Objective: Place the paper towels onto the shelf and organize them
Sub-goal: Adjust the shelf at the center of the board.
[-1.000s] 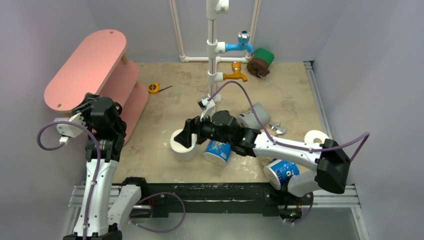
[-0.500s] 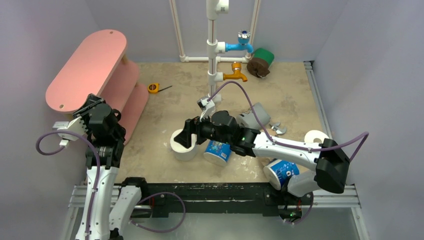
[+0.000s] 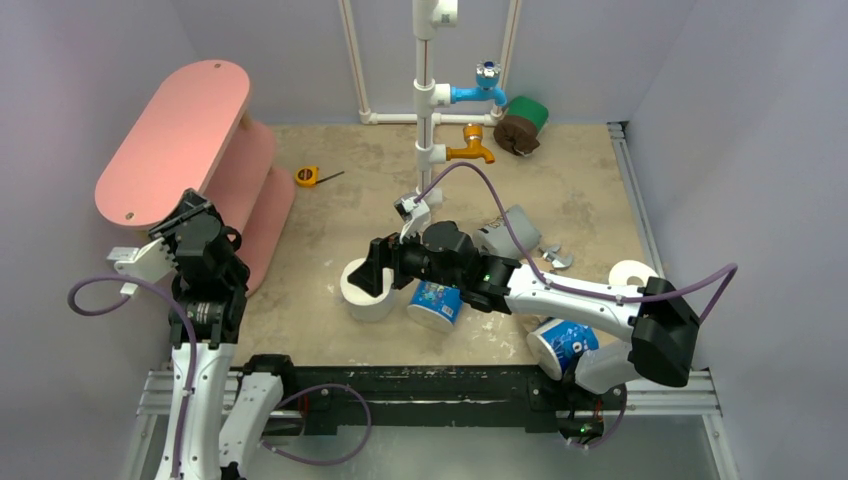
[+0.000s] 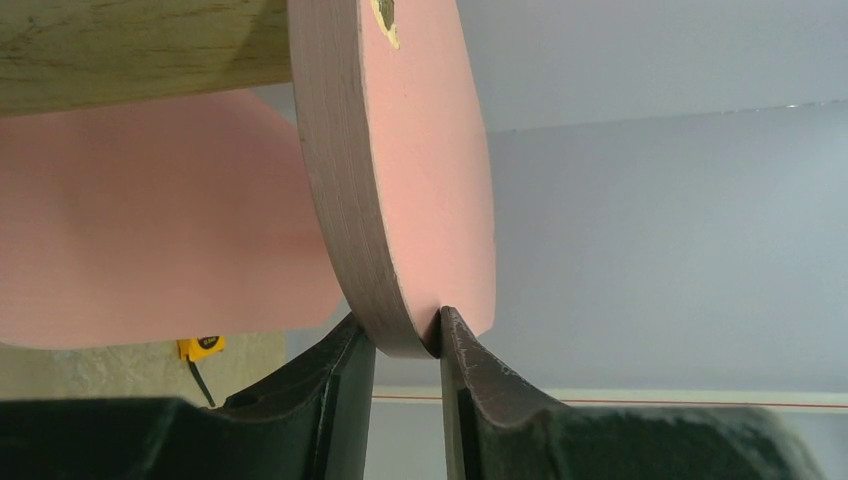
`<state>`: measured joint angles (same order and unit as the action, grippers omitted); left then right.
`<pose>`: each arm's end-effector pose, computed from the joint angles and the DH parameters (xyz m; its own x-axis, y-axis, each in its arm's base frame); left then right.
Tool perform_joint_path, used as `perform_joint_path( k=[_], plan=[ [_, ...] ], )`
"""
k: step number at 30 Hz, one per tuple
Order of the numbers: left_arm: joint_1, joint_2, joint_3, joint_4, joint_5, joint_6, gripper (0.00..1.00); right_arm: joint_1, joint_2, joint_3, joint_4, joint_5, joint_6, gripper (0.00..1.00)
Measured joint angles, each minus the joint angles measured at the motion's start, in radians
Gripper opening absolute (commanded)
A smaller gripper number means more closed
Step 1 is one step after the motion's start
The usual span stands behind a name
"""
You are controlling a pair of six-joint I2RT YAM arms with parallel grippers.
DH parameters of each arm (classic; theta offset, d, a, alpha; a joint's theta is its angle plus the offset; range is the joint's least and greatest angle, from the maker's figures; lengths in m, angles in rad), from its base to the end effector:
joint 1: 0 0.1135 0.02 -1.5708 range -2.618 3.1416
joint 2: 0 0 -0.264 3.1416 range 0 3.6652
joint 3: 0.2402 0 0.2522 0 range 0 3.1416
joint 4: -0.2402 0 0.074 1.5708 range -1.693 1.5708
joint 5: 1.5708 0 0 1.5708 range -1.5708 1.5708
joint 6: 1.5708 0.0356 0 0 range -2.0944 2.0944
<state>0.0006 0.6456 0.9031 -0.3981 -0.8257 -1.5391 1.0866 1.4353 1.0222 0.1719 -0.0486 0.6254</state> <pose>0.1279 0.0262 0.3790 0.7234 -0.6773 -0.1343 -0.1631 0.0214 -0.9864 0.1564 0.3010 0.3055 -0.6205 0.0764 -0.7805 -0.6694 0.4669 0.5779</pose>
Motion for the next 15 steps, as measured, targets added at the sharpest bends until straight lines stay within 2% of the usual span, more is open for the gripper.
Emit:
perform_joint_path(
  k=[15],
  plan=[
    [-0.004,-0.029,-0.002,-0.026,0.082,-0.040,0.00,0.000,0.000,0.000,0.000,0.000,0.001,0.89]
  ],
)
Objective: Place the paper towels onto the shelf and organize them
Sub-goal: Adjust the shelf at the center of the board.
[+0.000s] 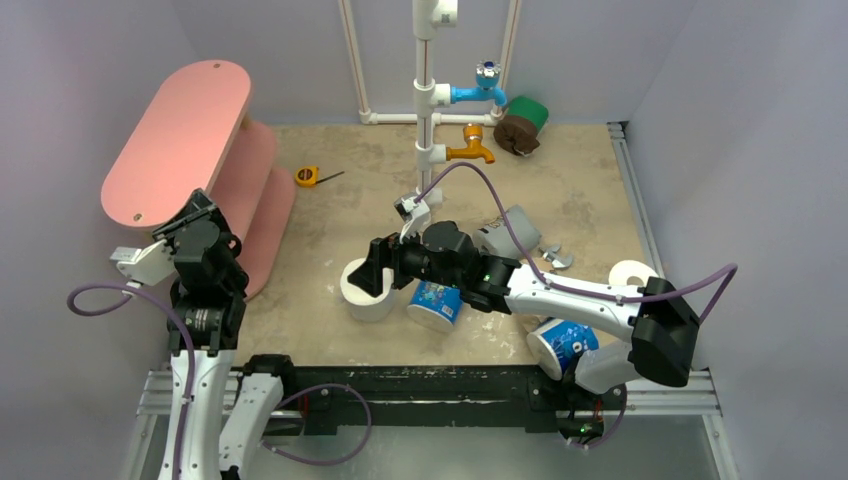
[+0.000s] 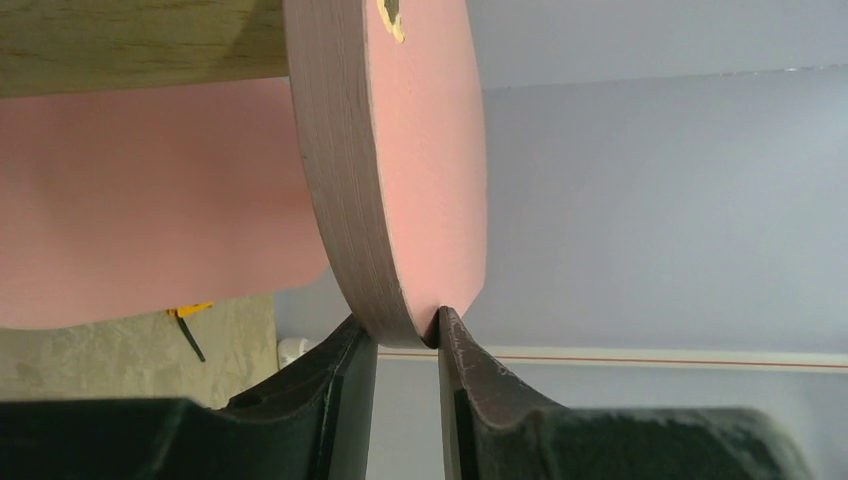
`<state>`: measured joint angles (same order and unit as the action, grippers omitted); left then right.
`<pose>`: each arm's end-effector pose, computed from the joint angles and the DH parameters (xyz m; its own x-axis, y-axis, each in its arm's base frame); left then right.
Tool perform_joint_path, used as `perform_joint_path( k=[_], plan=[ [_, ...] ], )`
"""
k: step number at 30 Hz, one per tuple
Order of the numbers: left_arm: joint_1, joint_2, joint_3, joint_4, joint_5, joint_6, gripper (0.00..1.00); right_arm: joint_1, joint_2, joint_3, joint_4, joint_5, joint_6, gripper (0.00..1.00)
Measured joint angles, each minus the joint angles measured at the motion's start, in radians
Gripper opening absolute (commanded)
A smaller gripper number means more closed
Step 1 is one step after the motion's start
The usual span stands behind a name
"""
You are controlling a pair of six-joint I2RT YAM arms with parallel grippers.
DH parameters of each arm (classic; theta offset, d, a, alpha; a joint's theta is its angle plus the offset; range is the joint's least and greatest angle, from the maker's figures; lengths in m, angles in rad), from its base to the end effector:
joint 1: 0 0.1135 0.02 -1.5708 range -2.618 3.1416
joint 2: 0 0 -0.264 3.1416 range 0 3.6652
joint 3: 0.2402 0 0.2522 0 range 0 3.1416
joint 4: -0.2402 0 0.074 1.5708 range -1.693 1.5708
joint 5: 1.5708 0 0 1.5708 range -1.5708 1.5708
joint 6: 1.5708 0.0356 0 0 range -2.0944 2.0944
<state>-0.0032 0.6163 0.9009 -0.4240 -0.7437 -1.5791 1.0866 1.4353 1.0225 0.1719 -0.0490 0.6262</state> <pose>0.1221 0.0237 0.3785 0.6692 -0.7381 -0.0859 -0.1334 -0.0057 -0.9910 0.1563 0.3010 0.3056 -0.6210 0.0767 -0.7800 -0.6691 0.4664 0.5786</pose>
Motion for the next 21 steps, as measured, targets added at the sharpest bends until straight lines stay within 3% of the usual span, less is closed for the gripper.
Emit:
perform_joint_path(
  k=[21],
  plan=[
    [-0.006,-0.068,-0.016,-0.035,0.134,-0.005,0.00,0.008,0.052,0.021,0.001,-0.021,0.018,0.90]
  ],
)
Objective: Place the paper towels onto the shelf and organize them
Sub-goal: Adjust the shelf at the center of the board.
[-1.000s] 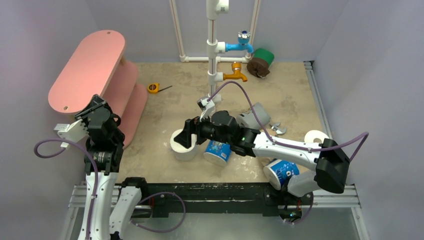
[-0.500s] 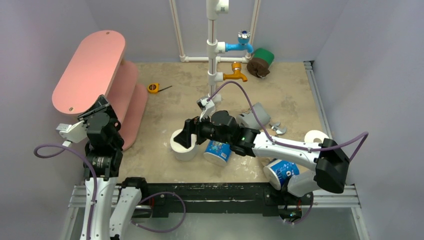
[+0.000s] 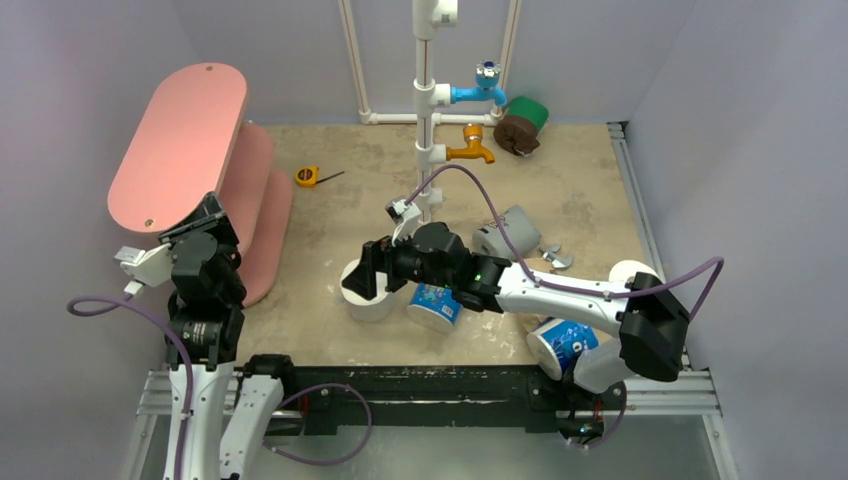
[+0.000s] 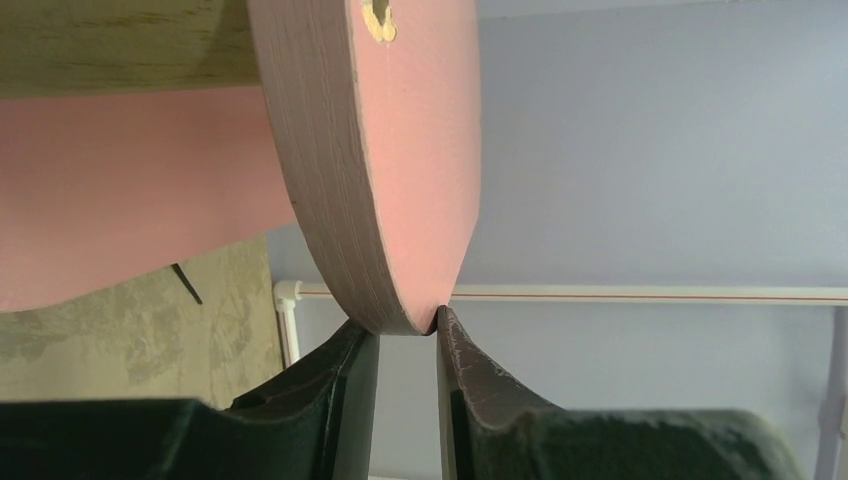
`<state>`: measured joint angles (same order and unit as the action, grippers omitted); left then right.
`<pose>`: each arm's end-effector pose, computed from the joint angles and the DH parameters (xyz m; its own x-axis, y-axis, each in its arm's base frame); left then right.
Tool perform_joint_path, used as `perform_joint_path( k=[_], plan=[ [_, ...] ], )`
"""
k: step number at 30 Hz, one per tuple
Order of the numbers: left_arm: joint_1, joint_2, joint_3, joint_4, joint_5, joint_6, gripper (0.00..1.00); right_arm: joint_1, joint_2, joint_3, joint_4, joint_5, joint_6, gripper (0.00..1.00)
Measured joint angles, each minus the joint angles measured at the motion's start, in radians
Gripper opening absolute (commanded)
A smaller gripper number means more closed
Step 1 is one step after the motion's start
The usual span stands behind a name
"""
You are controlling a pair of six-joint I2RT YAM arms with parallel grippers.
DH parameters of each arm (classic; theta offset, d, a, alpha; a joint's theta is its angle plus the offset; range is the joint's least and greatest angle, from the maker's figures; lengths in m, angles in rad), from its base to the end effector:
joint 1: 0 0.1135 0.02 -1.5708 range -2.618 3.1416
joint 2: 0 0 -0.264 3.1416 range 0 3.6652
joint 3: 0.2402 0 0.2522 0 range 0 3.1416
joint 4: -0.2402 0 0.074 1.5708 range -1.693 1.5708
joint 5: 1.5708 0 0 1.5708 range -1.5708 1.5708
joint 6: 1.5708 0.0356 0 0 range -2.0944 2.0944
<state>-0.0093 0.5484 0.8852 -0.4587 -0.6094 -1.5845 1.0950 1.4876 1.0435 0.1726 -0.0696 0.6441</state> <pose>0.1087 0.0194 0.3762 0.5621 -0.8252 -0.0560 -0.1139 -0.0102 -0.9934 0.1584 0.3127 0.2961 -0.6491 0.0480 -0.7591 -0.6599 0.4609 0.5934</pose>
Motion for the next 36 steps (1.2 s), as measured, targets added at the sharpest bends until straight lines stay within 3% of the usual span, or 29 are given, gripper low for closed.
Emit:
perform_joint_path(
  k=[5,12,18,27,36],
  plan=[
    [0.000,0.011,0.032,-0.043,0.030,0.045,0.46,0.000,0.000,0.007,0.000,0.000,-0.001,0.90],
    [-0.010,0.029,0.132,-0.142,0.117,0.180,0.72,0.000,-0.004,0.007,0.000,0.000,-0.003,0.90],
    [-0.011,0.029,0.188,-0.253,0.151,0.315,0.79,0.000,-0.019,0.007,0.000,0.000,-0.009,0.91],
    [-0.011,0.028,0.368,-0.456,0.216,0.692,0.79,0.000,-0.062,-0.002,0.020,-0.001,-0.008,0.91],
    [-0.011,0.021,0.369,-0.660,0.203,0.943,0.77,0.000,-0.064,-0.019,0.037,-0.020,-0.003,0.91]
  ],
)
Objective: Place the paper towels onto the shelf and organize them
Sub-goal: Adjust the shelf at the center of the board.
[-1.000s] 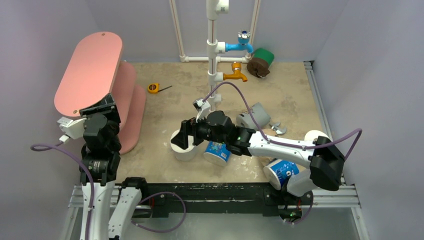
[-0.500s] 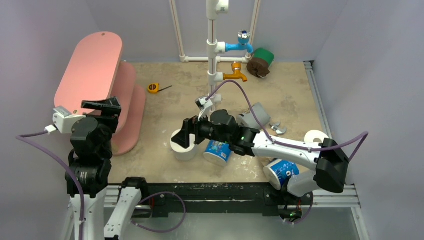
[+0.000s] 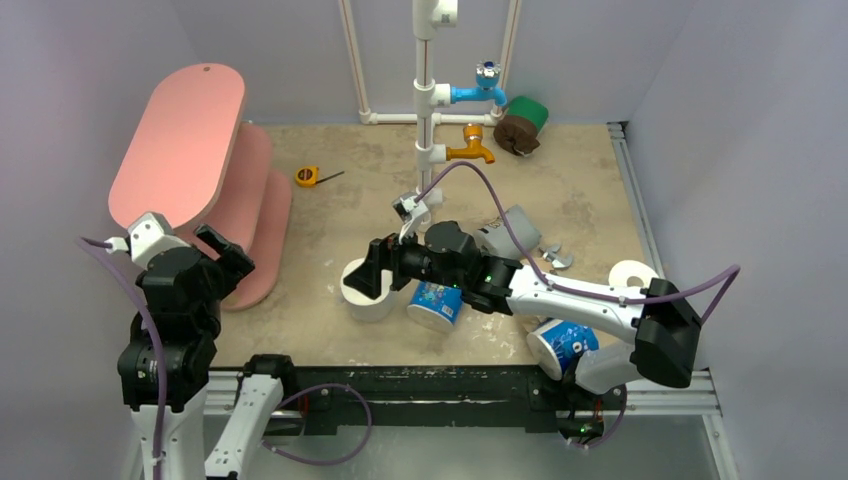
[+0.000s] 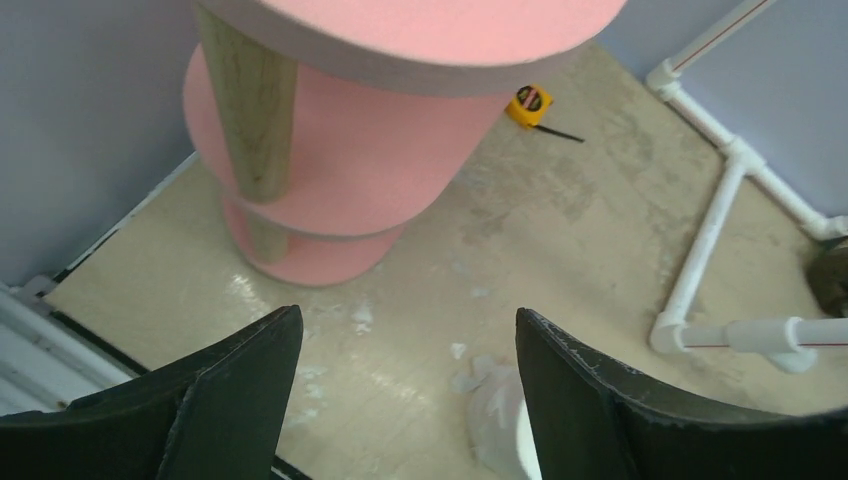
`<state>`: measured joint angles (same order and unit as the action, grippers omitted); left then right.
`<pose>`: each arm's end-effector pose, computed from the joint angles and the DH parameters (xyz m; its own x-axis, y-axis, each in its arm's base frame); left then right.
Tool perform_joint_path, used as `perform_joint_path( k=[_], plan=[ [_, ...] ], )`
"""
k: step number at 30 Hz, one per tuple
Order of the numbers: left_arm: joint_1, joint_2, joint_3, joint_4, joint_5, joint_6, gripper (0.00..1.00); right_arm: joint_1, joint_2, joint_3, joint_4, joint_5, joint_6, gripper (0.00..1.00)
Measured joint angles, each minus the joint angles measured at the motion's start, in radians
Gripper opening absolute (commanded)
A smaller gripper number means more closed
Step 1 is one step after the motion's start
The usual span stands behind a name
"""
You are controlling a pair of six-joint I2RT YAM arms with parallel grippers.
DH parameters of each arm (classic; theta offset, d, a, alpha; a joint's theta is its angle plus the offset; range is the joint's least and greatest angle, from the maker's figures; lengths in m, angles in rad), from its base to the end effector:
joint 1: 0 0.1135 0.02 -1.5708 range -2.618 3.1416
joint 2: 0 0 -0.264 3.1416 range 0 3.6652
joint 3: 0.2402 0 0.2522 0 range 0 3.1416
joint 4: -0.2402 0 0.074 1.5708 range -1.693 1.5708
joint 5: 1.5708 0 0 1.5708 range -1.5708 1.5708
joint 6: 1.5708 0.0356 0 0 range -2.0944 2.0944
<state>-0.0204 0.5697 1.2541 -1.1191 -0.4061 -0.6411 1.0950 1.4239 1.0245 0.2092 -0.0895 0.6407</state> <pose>0.0466 0.0131 0.4123 -0.1344 -0.5468 -0.8264 -0.5239 0.7471 -0.4091 0.1519 0.3018 0.3140 -0.6227 0.0914 -0.7771 -0.6902 0.4037 0.6005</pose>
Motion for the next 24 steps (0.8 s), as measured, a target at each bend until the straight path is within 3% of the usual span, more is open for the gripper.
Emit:
perform_joint_path(
  k=[8,16,20,24],
  plan=[
    [0.000,0.002,-0.045,-0.108,-0.118,0.063,0.83,0.000,0.000,-0.009,0.006,-0.008,0.004,0.91],
    [0.000,-0.127,-0.143,-0.001,-0.107,0.231,0.92,0.000,-0.014,-0.047,0.013,-0.007,0.008,0.91],
    [0.000,-0.139,-0.145,0.042,-0.088,0.307,0.91,0.001,-0.039,-0.061,0.018,-0.007,0.008,0.91],
    [0.000,-0.097,-0.152,0.066,-0.064,0.360,0.83,0.004,-0.077,-0.085,0.035,-0.008,0.010,0.91]
  ],
)
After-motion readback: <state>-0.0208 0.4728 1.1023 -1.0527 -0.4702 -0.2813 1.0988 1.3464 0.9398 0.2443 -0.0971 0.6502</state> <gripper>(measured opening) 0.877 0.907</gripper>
